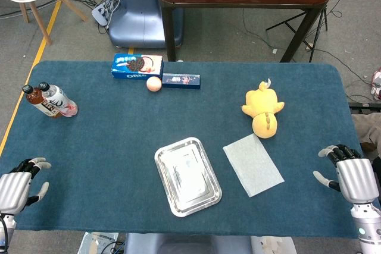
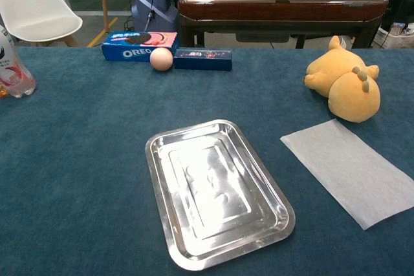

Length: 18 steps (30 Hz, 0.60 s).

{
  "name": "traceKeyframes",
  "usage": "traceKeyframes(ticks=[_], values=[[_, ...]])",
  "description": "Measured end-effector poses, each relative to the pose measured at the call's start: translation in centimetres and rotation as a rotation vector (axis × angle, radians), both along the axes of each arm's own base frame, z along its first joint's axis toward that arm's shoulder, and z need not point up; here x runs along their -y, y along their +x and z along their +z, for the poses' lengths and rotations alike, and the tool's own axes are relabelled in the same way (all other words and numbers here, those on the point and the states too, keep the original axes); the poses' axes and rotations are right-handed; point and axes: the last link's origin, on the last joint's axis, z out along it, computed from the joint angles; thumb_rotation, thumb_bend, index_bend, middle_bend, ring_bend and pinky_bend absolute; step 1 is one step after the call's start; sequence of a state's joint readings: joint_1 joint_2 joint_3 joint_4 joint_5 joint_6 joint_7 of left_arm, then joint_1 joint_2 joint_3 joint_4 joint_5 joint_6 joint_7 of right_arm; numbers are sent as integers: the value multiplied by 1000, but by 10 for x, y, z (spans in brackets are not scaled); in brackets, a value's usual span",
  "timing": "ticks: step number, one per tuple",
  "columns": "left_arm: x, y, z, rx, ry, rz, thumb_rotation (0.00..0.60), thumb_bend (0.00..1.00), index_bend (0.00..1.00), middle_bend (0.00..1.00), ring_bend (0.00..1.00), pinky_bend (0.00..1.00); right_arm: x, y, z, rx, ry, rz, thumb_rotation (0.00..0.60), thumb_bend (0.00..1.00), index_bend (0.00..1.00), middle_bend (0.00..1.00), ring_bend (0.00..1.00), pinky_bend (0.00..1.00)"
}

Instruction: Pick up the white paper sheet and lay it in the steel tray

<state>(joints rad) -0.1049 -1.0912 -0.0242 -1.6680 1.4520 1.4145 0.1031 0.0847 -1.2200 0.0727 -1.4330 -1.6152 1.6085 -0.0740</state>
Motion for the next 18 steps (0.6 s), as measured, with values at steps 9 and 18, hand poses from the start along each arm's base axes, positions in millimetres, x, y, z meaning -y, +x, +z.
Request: traceKeyframes(ticks=[9,18], values=[[2,0,5,14,17,1,600,355,347,240,197,377,2,-1,-6,-28,20,-6,600,48,469,500,401,532],[4,-1,8,16,20,5,600,355,347,241,196,377,6,-1,-19,-58,55,11,600,24,469,913,815,865]])
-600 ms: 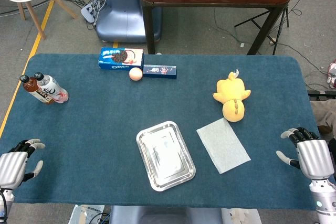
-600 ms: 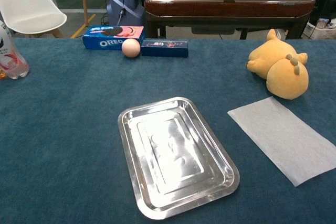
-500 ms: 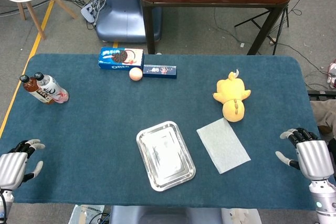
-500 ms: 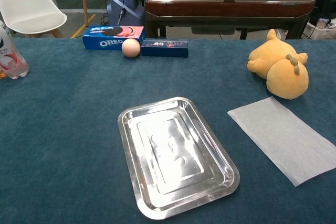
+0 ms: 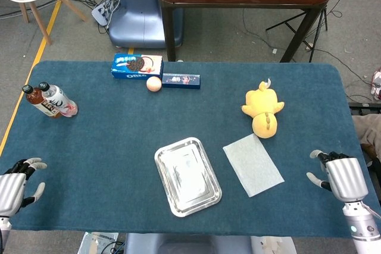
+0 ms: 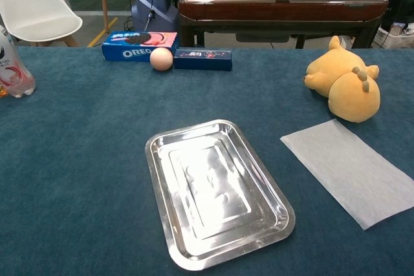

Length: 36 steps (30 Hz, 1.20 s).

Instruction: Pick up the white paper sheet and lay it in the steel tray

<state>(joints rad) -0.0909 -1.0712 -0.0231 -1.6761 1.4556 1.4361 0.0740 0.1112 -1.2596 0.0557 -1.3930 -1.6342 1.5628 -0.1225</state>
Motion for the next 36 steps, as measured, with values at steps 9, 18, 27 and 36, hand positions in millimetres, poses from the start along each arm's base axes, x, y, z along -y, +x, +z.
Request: traceKeyframes(ticks=[9,18,27,36], values=[[4,2,7,8,29,-14,600,355,358,248,197,377,6,11,-27,-51,117,50,600,9,469,1000,1000,1000],[8,3,13,8,42,-4,600,355,362,272,205,377,6,21,-54,-83,208,86,600,9,469,1000,1000,1000],[10,3,17,12,53,3,600,355,366,299,210,377,-1,22,-77,-132,283,103,600,9,469,1000,1000,1000],[10,2,17,2,56,5,600,355,366,320,217,377,-4,18,-98,-172,316,136,600,9,469,1000,1000,1000]])
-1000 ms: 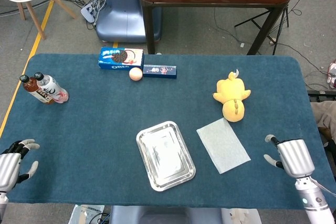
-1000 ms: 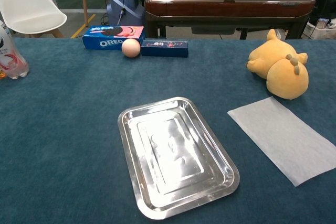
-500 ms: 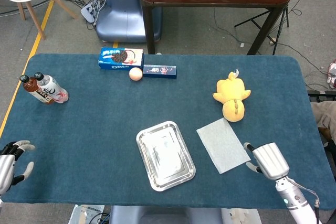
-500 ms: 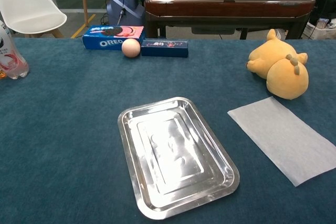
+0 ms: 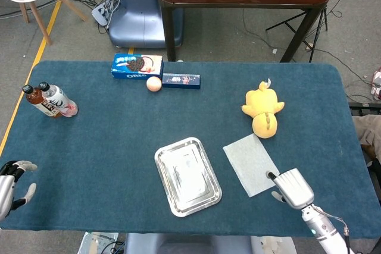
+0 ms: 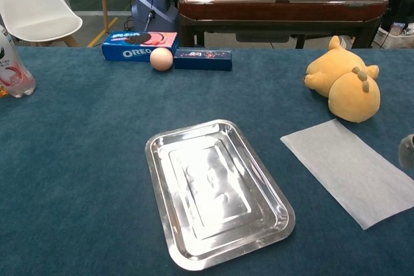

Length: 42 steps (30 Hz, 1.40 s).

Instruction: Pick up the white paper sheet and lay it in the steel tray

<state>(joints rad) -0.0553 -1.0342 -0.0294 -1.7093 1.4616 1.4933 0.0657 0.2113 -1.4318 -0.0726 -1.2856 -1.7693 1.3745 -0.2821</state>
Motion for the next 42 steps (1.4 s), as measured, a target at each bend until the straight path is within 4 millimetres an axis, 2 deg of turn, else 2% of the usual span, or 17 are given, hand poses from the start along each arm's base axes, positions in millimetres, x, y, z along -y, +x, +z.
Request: traceKeyframes(ticks=[25,36,39,42], values=[[-1,-3,8,11,34,6,600,355,387,346,237,377,6,5,-44,16,84,43,600,10,469,1000,1000,1000],[0,-3,12,19,45,5,600,355,387,346,237,377,12,10,-54,33,83,56,600,9,469,1000,1000,1000],[0,-3,13,20,47,5,600,355,387,346,237,377,15,11,-55,37,77,60,600,23,469,1000,1000,1000],[1,-3,13,20,48,5,600,355,387,346,237,377,17,13,-55,45,69,62,600,90,469,1000,1000,1000]])
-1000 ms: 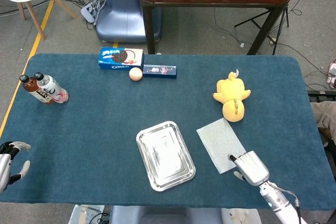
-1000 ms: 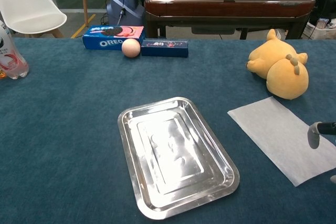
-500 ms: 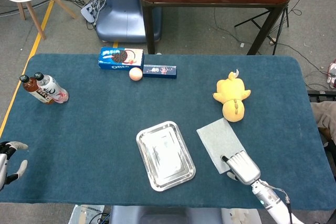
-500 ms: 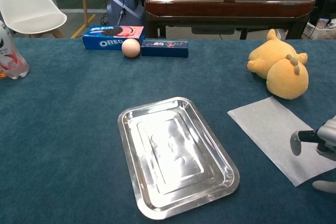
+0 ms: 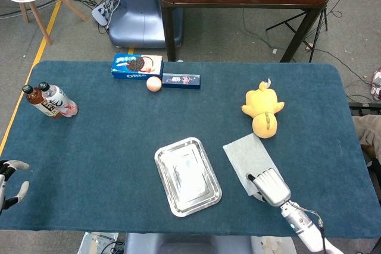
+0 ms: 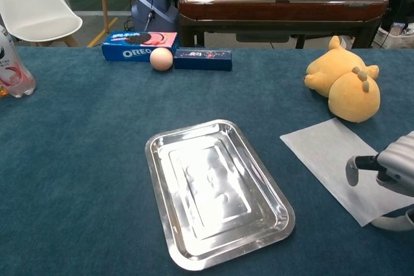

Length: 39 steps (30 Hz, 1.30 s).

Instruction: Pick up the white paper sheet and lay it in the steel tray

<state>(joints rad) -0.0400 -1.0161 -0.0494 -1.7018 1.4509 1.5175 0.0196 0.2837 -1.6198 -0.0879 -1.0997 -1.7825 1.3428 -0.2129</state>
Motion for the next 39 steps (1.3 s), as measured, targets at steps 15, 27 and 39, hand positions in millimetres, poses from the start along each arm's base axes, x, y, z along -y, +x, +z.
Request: traceKeyframes(ticks=[15,27,39], values=[[0,0,1,0,0,3,600,355,387,346,237,377,7,2,1,24,-17,-3,600,402,535,1000,1000,1000],[0,-1,1,1,1,6,600,355,387,346,237,377,10,2,7,44,-34,-17,600,482,583,1000,1000,1000],[0,-1,3,-2,9,6,600,355,387,346,237,378,23,21,31,119,-100,-6,600,486,604,1000,1000,1000]])
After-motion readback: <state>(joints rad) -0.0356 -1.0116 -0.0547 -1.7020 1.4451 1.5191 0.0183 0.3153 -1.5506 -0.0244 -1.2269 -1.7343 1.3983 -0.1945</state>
